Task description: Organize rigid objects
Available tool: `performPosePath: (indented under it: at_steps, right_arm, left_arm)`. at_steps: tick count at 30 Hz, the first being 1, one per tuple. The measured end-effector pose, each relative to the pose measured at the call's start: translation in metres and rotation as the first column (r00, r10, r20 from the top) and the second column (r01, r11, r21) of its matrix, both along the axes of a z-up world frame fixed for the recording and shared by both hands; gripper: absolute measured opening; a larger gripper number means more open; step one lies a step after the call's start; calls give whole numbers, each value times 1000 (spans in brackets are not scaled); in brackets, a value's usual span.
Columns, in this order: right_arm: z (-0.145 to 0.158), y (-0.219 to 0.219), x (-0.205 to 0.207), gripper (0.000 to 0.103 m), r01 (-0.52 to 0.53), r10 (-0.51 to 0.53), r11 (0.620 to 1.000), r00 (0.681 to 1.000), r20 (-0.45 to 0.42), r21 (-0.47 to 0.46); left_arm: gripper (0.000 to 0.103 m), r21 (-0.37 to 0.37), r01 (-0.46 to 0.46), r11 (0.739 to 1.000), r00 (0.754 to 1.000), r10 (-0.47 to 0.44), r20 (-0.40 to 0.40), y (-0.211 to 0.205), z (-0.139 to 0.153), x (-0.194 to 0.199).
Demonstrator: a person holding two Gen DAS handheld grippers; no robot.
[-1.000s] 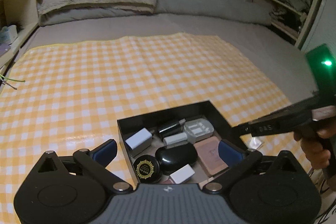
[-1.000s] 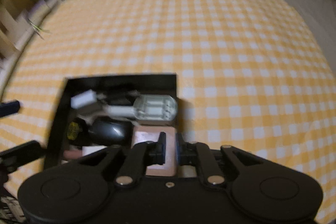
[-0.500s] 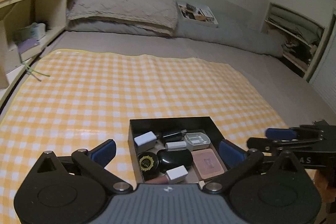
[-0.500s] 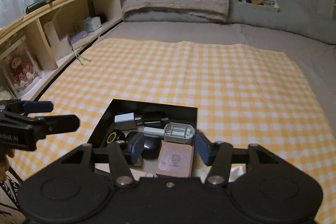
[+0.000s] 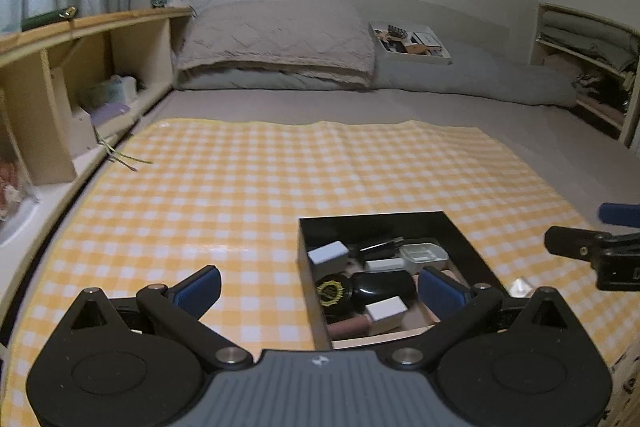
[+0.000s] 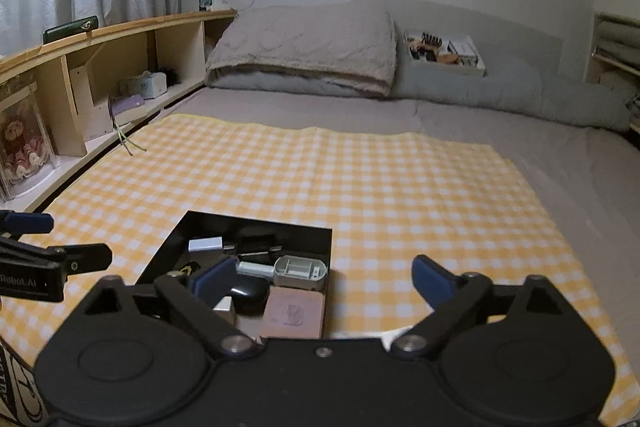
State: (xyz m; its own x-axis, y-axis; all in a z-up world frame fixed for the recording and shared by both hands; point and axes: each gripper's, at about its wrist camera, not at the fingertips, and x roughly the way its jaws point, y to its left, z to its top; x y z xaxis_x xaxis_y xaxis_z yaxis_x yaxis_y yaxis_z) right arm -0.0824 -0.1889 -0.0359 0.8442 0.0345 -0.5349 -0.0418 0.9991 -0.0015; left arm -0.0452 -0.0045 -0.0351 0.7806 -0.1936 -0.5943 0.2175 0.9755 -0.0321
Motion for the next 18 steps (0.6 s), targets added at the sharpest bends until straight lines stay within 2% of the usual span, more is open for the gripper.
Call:
performPosePath:
  at_steps: [2,18]
  right_arm:
    - [-1,1,-2,102,1,-1,1000,1000,12,-5]
    - [-3,-1,-4,103,27,-27,1000,1000,11,-13]
  left_arm:
    - [103,16,-13,1000,1000,12,12,0,0,-2]
    - [103,24,-29,999,1000,29,11,2,1,-4]
